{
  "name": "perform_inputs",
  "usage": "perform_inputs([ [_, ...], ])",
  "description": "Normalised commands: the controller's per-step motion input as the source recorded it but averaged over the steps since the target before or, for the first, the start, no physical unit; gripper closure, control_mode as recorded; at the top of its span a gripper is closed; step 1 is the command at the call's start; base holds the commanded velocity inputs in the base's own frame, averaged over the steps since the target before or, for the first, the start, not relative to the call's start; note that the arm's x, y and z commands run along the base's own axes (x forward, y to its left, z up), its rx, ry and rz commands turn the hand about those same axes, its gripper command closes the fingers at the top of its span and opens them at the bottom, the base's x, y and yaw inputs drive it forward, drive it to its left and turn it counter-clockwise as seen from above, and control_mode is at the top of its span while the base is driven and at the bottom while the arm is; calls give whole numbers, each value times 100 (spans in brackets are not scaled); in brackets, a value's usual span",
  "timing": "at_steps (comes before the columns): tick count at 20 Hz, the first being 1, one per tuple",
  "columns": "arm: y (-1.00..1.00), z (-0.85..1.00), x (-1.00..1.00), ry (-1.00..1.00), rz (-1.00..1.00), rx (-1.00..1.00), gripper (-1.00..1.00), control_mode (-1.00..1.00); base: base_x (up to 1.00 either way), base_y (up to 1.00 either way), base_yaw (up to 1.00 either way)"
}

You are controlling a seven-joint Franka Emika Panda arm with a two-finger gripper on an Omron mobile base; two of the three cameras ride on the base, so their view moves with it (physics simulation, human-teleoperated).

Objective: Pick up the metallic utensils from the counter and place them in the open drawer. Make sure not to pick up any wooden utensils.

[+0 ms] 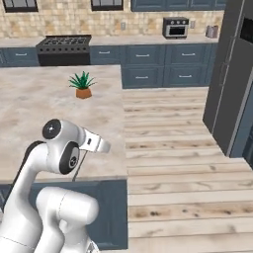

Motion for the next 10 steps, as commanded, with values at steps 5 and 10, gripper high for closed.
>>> perform_inputs([
  [5,0,0,0,0,0,0,100,100,36,-100,0],
  [10,0,0,0,0,0,0,100,100,69,-100,0],
])
